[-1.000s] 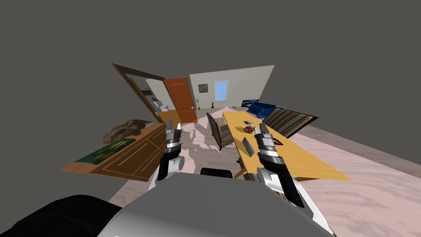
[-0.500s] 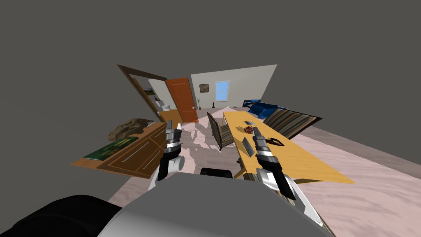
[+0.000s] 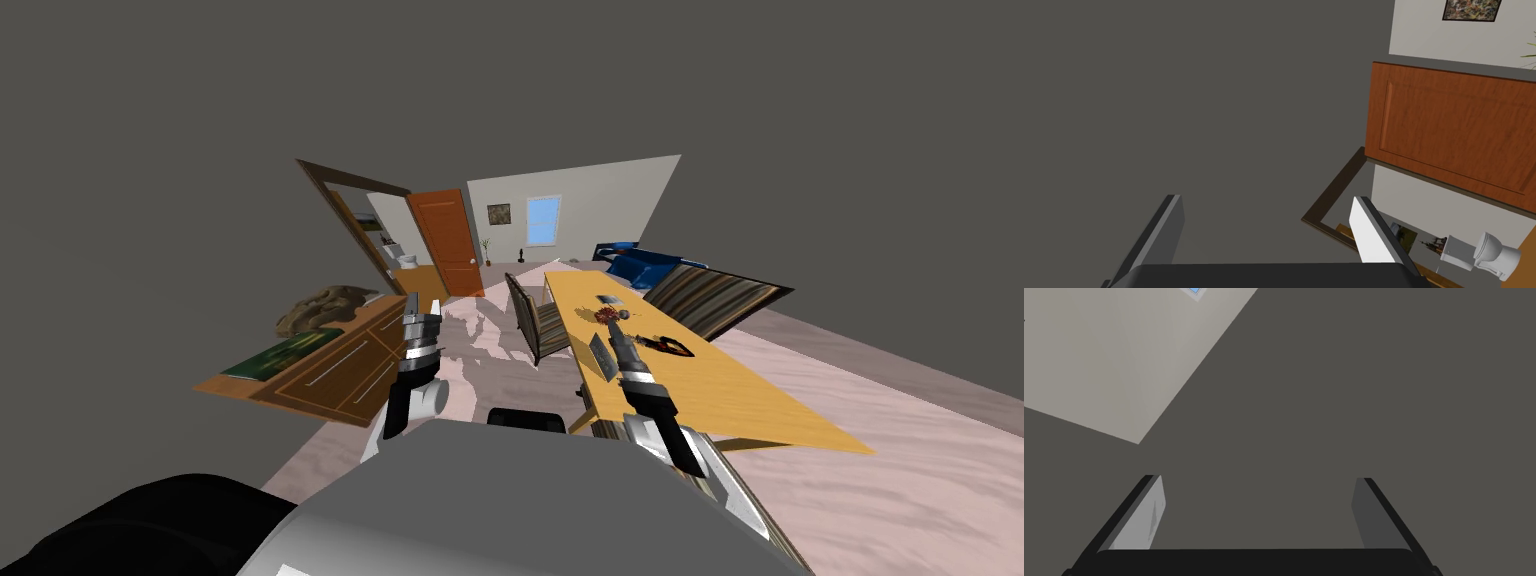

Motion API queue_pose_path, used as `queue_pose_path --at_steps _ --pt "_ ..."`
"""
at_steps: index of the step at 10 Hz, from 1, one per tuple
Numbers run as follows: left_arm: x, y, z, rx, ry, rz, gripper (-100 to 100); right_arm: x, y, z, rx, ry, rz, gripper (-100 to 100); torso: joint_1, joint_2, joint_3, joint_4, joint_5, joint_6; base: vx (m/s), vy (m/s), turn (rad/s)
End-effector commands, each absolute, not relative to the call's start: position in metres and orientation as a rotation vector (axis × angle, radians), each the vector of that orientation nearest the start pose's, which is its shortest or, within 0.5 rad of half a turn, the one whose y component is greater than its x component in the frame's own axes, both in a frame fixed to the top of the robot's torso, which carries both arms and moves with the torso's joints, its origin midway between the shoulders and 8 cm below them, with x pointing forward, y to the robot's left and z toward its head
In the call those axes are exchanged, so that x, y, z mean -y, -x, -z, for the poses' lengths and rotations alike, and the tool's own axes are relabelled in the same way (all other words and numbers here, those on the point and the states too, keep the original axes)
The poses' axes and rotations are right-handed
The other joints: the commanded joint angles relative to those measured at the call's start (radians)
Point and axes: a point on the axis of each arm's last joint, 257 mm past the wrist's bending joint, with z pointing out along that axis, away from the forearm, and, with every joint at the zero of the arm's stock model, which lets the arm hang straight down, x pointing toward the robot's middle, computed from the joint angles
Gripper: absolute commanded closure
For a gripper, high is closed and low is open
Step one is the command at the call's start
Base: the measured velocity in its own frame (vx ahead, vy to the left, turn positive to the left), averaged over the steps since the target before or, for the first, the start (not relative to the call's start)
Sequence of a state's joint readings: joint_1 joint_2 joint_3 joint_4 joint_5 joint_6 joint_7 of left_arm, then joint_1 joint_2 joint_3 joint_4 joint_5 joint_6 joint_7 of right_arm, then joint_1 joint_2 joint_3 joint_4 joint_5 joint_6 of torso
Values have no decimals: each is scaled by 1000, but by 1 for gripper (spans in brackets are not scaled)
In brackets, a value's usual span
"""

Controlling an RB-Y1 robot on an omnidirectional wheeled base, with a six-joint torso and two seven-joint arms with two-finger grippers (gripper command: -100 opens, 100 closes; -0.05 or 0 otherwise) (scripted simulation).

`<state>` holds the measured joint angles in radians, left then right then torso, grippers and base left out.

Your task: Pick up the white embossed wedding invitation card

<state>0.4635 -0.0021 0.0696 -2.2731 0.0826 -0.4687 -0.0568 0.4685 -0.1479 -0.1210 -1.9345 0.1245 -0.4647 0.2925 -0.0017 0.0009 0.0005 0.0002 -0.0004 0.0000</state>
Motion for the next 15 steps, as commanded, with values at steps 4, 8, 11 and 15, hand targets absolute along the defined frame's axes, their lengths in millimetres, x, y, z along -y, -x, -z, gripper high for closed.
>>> queue_pose_path --at_steps 4,8,11,15 --pt "-310 -347 -29 -571 685 1245 0 345 -399 178 -1203 -548 -629 -100 0 0 0 0 0 0 -16 -17 35" --pt "-310 -347 -29 -571 685 1245 0 356 -401 216 -1295 -519 -539 -100 0 0 0 0 0 0 -13 -16 31" --pt "-310 -347 -29 -571 685 1245 0 367 -400 245 -1371 -483 -464 -100 0 0 0 0 0 0 -17 -16 33" --pt "-310 -347 -29 -572 685 1245 0 386 -396 286 -1485 -416 -349 -100 0 0 0 0 0 0 -19 -19 38"
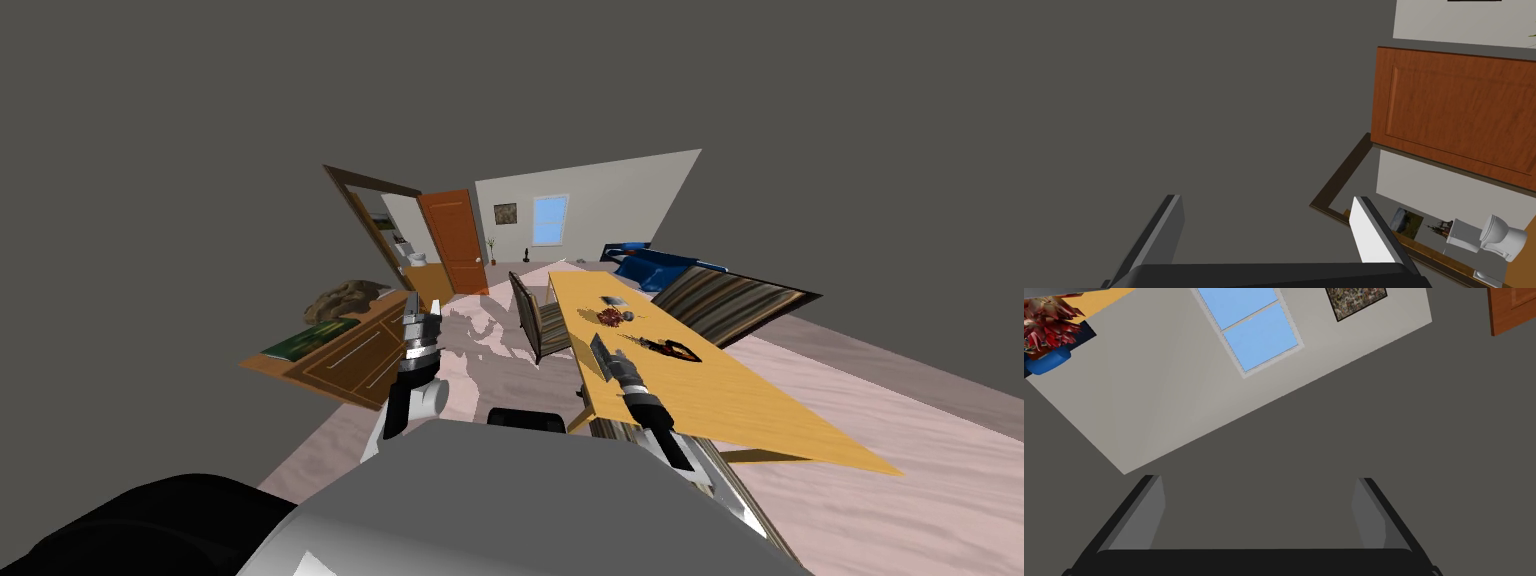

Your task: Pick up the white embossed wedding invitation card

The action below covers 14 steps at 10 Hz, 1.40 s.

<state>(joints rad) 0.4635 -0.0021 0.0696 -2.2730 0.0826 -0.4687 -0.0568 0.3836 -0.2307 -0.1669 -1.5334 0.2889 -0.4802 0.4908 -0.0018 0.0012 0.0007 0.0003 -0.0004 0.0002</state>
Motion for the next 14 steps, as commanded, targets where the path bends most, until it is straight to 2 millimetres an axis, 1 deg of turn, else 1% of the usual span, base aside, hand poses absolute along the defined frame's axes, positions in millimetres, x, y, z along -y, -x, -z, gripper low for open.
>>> queue_pose_path --at_steps 1,2,3,6,7,11,13,14 --pt "-310 -347 -29 -572 685 1245 0 392 -394 298 -1516 -398 -318 -100 0 0 0 0 0 0 -19 -19 42" --pt "-310 -347 -29 -572 685 1245 0 398 -391 311 -1550 -382 -286 -100 0 0 0 0 0 0 -20 -19 50" --pt "-310 -347 -29 -572 685 1245 0 398 -390 312 -1553 -383 -285 -100 0 0 0 0 0 0 -14 -13 9" --pt "-310 -347 -29 -572 685 1245 0 416 -382 343 -1637 -327 -196 -100 1 -1 0 0 0 0 -13 -14 37" --pt "-310 -347 -29 -572 685 1245 0 417 -381 347 -1645 -332 -194 -100 0 0 0 0 0 0 -13 -13 13" --pt "-310 -347 -29 -572 685 1245 0 437 -366 383 -1746 -275 -97 -100 1 0 0 0 0 0 -15 -15 33" --pt "-310 -347 -29 -572 685 1245 0 447 -359 397 -1788 -248 -57 -100 1 0 0 0 0 0 -13 -13 33" --pt "-310 -347 -29 -572 685 1245 0 445 -361 392 -1773 -257 -71 -100 1 -1 0 0 0 0 -5 -8 5"
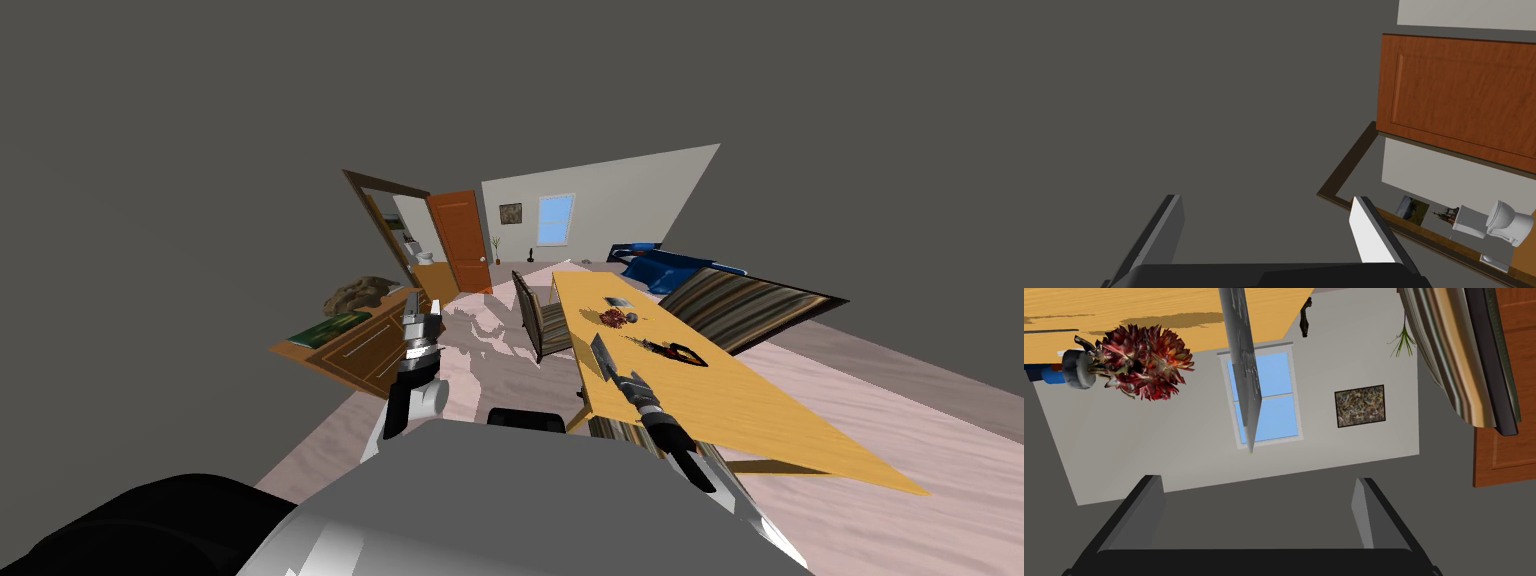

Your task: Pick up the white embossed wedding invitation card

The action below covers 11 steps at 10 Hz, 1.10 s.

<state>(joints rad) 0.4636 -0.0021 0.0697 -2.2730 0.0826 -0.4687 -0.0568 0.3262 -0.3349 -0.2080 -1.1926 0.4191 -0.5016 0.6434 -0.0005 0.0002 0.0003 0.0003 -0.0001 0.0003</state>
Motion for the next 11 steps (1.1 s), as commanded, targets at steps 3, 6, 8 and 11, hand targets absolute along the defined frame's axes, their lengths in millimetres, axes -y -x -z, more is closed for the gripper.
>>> queue_pose_path --at_steps 3,6,8,11 --pt "-310 -347 -29 -572 685 1245 0 446 -360 392 -1776 -255 -68 100 1 0 0 0 0 0 0 0 0" --pt "-310 -347 -29 -572 685 1245 0 446 -360 392 -1776 -255 -68 100 1 -1 0 0 0 0 0 0 0" --pt "-310 -347 -29 -572 685 1245 0 446 -360 392 -1776 -255 -68 0 1 -1 0 0 0 0 0 0 0" --pt "-310 -347 -29 -572 685 1244 0 466 -326 403 -1846 -229 -56 -100 3 -8 -4 -2 1 0 112 37 65"
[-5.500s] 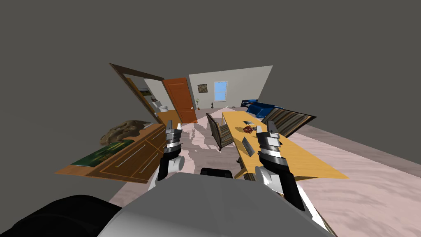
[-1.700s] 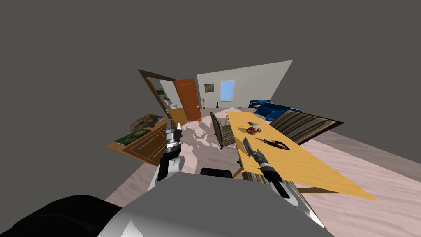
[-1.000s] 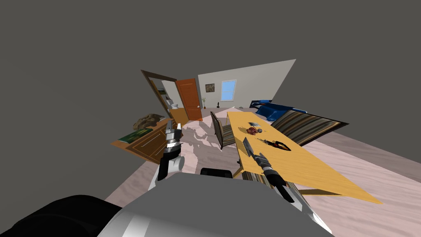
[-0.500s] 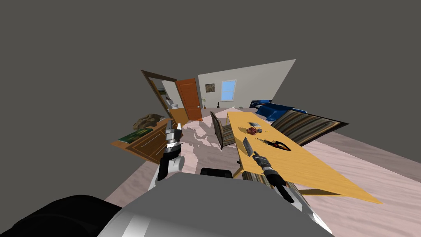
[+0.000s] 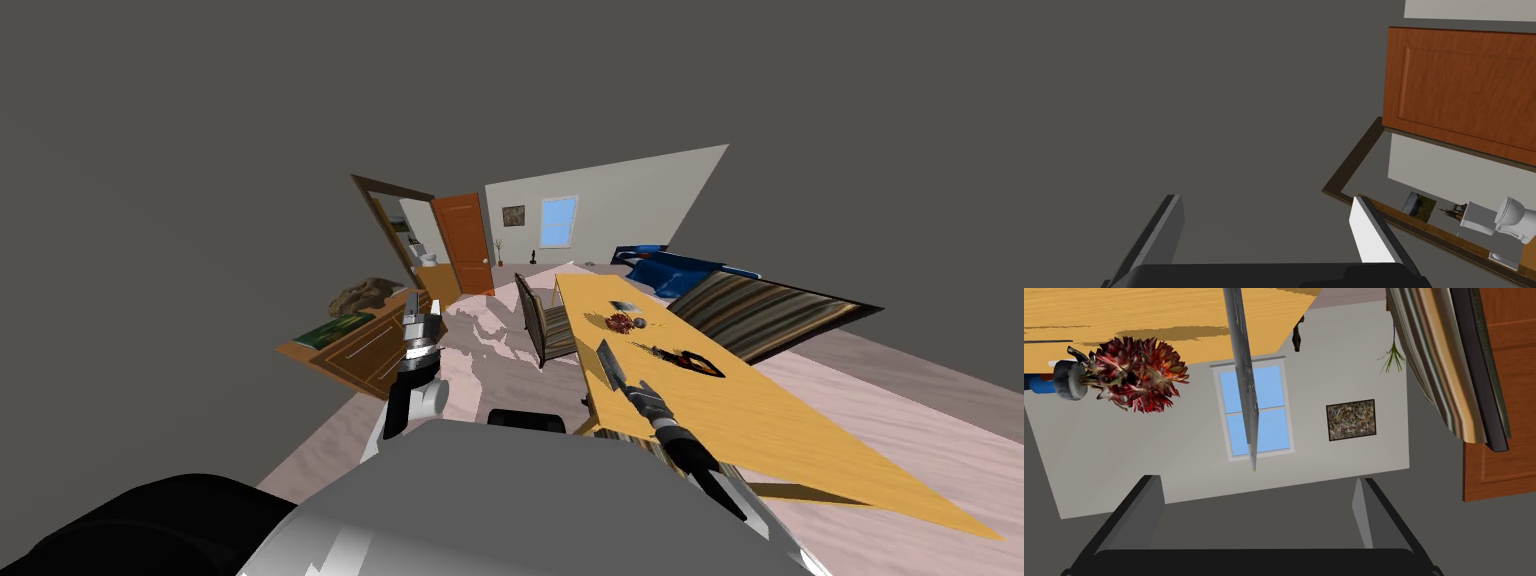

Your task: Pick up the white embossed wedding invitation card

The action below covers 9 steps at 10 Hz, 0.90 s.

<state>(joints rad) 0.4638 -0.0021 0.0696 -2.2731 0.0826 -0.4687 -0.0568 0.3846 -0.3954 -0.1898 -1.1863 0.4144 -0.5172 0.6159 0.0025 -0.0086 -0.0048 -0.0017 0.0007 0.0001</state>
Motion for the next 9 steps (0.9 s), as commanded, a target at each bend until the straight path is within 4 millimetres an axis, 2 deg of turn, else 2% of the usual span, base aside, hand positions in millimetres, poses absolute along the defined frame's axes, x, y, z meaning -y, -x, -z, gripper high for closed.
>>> queue_pose_path --at_steps 1,8,9 --pt "-310 -347 -29 -572 685 1244 0 471 -318 405 -1864 -221 -53 -100 0 0 0 0 0 0 143 32 46" --pt "-310 -347 -29 -572 685 1244 0 508 -242 416 -2032 -147 -39 -100 0 -1 -1 0 0 0 136 29 62" --pt "-310 -347 -29 -572 685 1244 0 508 -242 416 -2032 -147 -39 -100 0 -2 -1 0 0 0 105 26 14"
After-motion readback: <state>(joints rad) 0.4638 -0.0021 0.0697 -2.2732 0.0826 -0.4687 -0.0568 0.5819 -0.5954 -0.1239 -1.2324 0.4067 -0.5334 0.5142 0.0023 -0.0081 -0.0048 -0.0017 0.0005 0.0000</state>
